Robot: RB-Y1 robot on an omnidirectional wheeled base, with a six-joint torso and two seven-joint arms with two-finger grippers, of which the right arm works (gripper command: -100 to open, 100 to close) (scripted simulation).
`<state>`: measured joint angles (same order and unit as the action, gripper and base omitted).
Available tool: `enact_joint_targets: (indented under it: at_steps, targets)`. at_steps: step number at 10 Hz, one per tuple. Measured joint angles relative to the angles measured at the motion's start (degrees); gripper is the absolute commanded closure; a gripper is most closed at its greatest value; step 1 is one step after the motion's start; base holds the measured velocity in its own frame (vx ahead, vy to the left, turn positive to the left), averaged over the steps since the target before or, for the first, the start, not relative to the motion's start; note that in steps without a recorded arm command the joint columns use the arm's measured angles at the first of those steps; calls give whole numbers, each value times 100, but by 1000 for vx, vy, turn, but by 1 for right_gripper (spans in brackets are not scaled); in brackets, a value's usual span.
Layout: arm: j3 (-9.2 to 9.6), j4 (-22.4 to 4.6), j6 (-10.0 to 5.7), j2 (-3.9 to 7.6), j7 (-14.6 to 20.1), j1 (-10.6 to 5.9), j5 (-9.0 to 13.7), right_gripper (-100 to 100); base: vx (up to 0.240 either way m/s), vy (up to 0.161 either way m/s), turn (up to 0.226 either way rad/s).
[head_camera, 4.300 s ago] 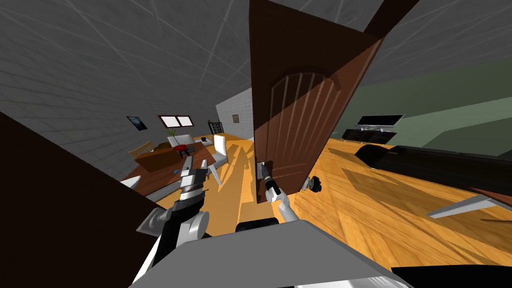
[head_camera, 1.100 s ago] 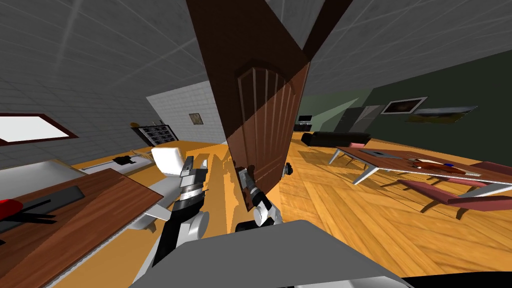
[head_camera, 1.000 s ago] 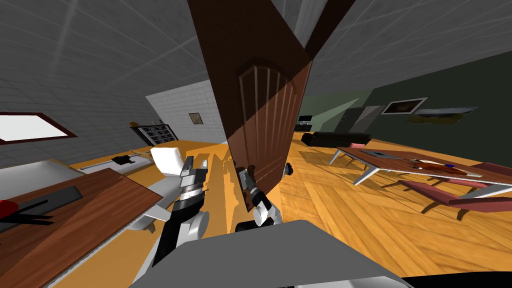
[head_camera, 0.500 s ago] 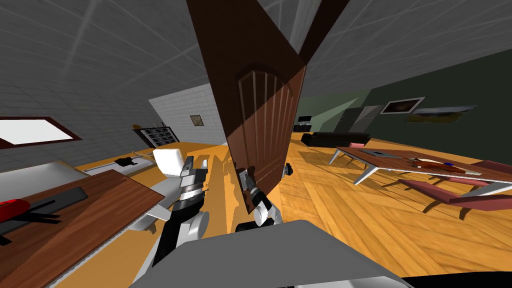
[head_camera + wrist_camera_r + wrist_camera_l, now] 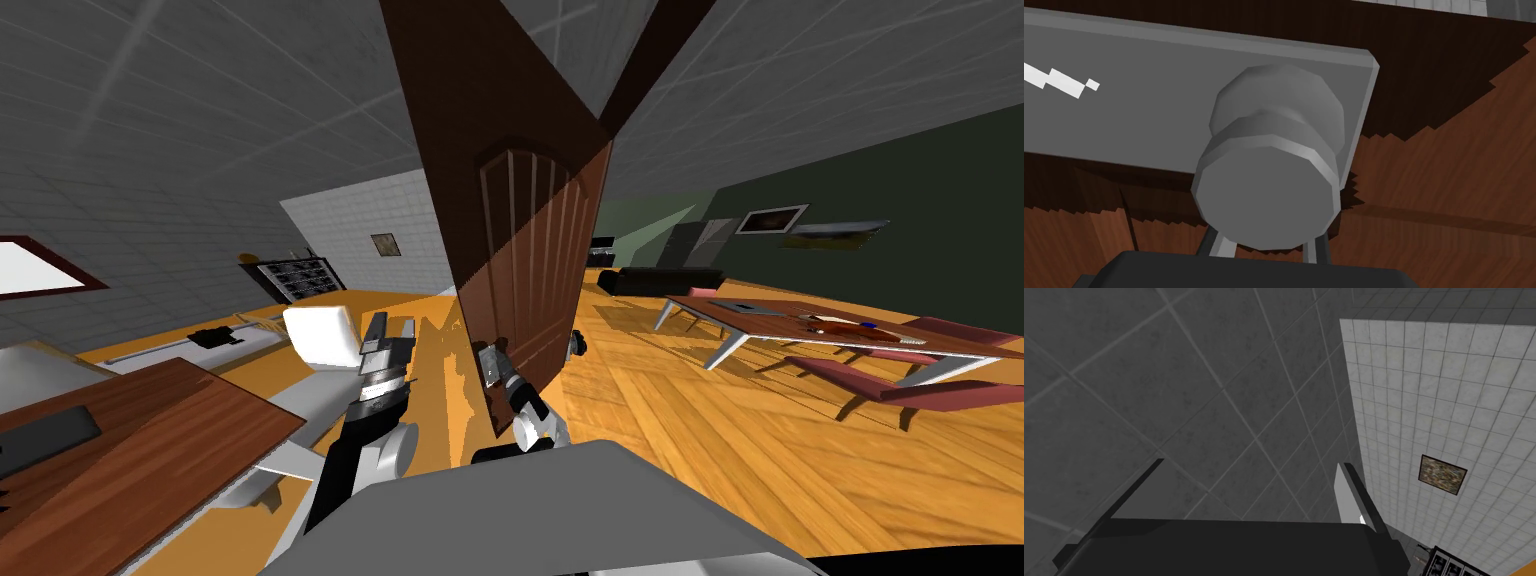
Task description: Push the door open
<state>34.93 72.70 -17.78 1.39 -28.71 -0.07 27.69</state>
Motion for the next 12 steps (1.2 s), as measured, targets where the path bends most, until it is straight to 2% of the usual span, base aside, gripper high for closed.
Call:
enact_joint_targets:
  at_steps: [1,4,6,8,9,10,12]
  targets:
    - [-68,-32,-36,32,15,-39,13,-100,4,25,-104]
    - [153,46,-85,119,-74,98,52,-100,-187,-114,-30]
    - [375,204,-110,128,-151,278,96,-100,-225,-145,-76]
    - [597,455,-72,-68,-330,544,114,-100,-224,-108,-41]
    - [682,440,-101,-145,-335,538,149,-100,-81,-38,-3]
    - [692,434,-113,-151,-330,537,153,-100,92,60,42]
    - [651,362,-143,-6,-299,483,130,-100,203,108,16]
